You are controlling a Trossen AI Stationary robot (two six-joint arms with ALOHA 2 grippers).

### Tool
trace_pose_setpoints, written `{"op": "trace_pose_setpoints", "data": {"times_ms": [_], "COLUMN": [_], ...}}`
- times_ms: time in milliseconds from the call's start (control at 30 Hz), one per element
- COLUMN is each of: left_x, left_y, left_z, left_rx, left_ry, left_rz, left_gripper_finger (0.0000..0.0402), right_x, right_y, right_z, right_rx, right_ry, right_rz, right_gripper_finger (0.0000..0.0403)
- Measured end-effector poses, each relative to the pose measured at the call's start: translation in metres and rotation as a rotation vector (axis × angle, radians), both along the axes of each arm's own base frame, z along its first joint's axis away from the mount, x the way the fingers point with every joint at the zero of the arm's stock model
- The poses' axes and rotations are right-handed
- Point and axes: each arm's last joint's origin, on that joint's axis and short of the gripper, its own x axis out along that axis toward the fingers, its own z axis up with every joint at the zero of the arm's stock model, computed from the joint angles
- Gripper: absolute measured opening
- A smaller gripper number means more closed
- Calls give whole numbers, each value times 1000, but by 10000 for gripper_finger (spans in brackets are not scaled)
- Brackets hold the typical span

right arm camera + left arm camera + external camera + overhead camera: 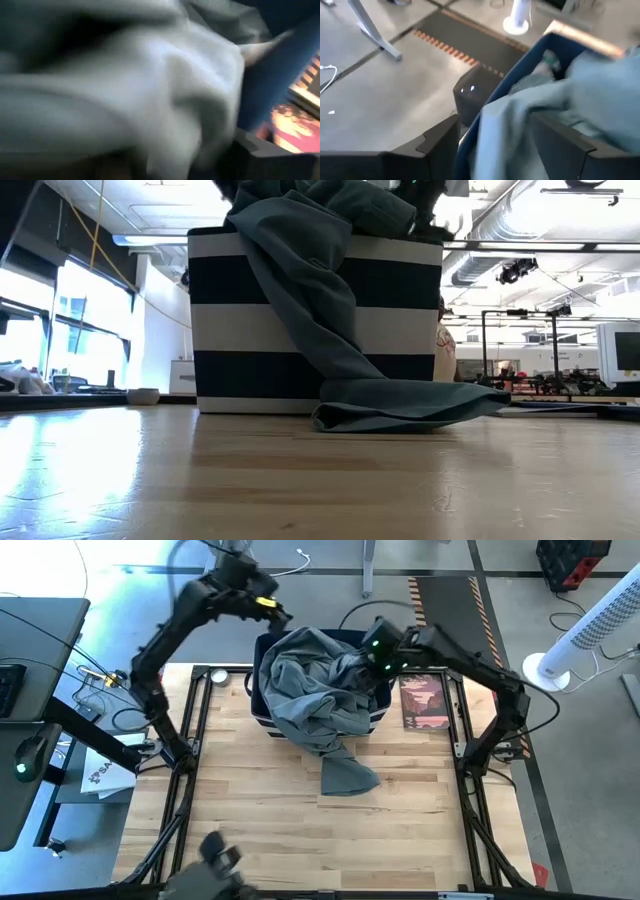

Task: Sort clothes
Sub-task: Put the gray pants into the blue bin

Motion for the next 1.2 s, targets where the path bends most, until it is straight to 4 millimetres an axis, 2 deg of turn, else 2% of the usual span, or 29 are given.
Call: {"op": "trace_pose_setpoints", "data": {"times_ms": [200,300,433,533,633,700,833,933,1000,1100,1133,1200], "left_x": [-34,-41,-34,-22,-11,-2,10,15,15,14,13,9], "left_y": [-50,-73,-82,-77,-66,-54,-20,6,18,21,18,10], "left_z": [43,49,26,-4,-36,-63,-112,-131,-132,-117,-109,-78], "left_rx": [-5,-128,-406,-483,-473,-470,-428,-426,-421,-403,-389,-309], "left_ry": [-121,-192,-189,-99,-33,8,22,-40,-73,-107,-109,-160], "left_rz": [12,-105,-208,-174,-114,1,202,224,208,175,162,118], "left_gripper_finger": [241,237,231,229,229,229,229,228,228,224,221,215], "right_x": [-25,-33,-30,-18,-2,9,31,43,45,45,44,41], "right_y": [8,15,20,16,7,-2,-18,-27,-33,-37,-38,-38], "right_z": [64,95,113,108,86,61,-2,-55,-90,-131,-141,-153], "right_rx": [-31,-59,43,122,125,121,90,74,80,103,130,176], "right_ry": [-121,-264,-489,-562,-511,-425,-233,-130,-80,-73,-72,-75], "right_rz": [106,197,375,474,486,451,365,287,198,70,38,14], "right_gripper_finger": [213,214,206,198,194,193,193,193,193,193,193,193]}}
